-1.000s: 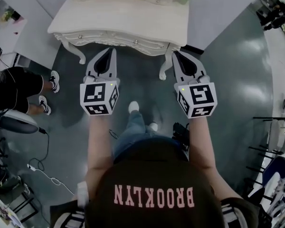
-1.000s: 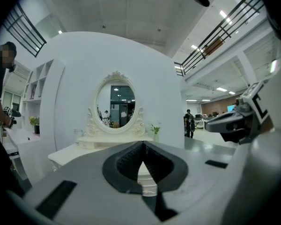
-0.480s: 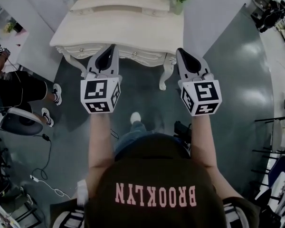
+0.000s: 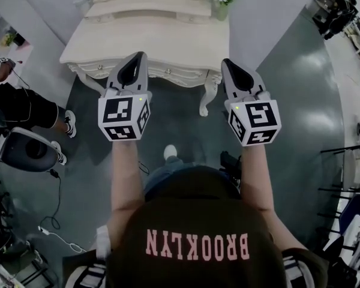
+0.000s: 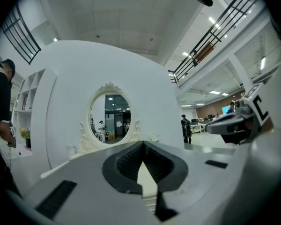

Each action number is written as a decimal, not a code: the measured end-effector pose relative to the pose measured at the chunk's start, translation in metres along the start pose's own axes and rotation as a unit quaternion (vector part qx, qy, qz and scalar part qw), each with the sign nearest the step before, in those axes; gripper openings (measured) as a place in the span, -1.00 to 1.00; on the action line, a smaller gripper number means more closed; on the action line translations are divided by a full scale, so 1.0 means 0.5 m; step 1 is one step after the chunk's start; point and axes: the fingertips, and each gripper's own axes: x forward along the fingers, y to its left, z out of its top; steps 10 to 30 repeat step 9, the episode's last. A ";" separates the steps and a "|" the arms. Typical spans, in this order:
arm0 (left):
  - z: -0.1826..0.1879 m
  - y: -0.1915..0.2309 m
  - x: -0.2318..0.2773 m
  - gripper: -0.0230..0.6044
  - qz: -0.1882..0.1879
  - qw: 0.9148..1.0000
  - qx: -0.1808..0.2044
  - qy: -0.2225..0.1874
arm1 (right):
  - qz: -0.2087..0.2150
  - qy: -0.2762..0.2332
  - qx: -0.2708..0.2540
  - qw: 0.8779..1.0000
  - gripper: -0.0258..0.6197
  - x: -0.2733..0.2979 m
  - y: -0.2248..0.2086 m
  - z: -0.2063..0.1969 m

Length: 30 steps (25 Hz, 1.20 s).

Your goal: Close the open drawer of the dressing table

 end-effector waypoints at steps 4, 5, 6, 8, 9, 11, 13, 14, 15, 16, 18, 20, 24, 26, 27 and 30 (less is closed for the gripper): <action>-0.005 0.011 0.007 -0.91 0.002 1.000 -0.001 0.000 | 0.001 0.000 0.001 1.000 -0.93 0.012 0.003 -0.004; -0.006 0.013 0.009 -0.91 0.002 1.000 0.001 0.000 | 0.002 -0.001 0.001 1.000 -0.93 0.015 0.004 -0.004; -0.007 0.014 0.011 -0.91 0.002 1.000 0.003 0.002 | 0.004 -0.002 0.002 1.000 -0.93 0.017 0.006 -0.003; -0.010 0.017 0.014 -0.91 0.004 1.000 0.008 0.007 | 0.010 -0.003 0.005 1.000 -0.93 0.023 0.011 -0.002; -0.012 0.018 0.016 -0.91 0.005 1.000 0.011 0.010 | 0.013 -0.004 0.008 1.000 -0.93 0.027 0.014 -0.002; -0.012 0.018 0.016 -0.91 0.005 1.000 0.011 0.010 | 0.013 -0.004 0.008 1.000 -0.93 0.027 0.014 -0.002; -0.012 0.018 0.016 -0.91 0.005 1.000 0.011 0.010 | 0.013 -0.004 0.008 1.000 -0.93 0.027 0.014 -0.002; -0.012 0.018 0.016 -0.91 0.005 1.000 0.011 0.010 | 0.013 -0.004 0.008 1.000 -0.93 0.027 0.014 -0.002; -0.012 0.018 0.016 -0.91 0.005 1.000 0.011 0.010 | 0.013 -0.004 0.008 1.000 -0.93 0.027 0.014 -0.002; -0.012 0.018 0.016 -0.91 0.005 1.000 0.011 0.010 | 0.013 -0.004 0.008 1.000 -0.93 0.027 0.014 -0.002; -0.012 0.018 0.016 -0.91 0.005 1.000 0.011 0.010 | 0.013 -0.004 0.008 1.000 -0.93 0.027 0.014 -0.002; -0.012 0.018 0.016 -0.91 0.005 1.000 0.011 0.010 | 0.013 -0.004 0.008 1.000 -0.93 0.027 0.014 -0.002; -0.012 0.018 0.016 -0.91 0.005 1.000 0.011 0.010 | 0.013 -0.004 0.008 1.000 -0.93 0.027 0.014 -0.002; -0.012 0.018 0.016 -0.91 0.005 1.000 0.011 0.010 | 0.013 -0.004 0.008 1.000 -0.93 0.027 0.014 -0.002; -0.012 0.018 0.016 -0.91 0.005 1.000 0.011 0.010 | 0.013 -0.004 0.008 1.000 -0.93 0.027 0.014 -0.002; -0.012 0.018 0.016 -0.91 0.005 1.000 0.011 0.010 | 0.013 -0.004 0.008 1.000 -0.93 0.027 0.014 -0.002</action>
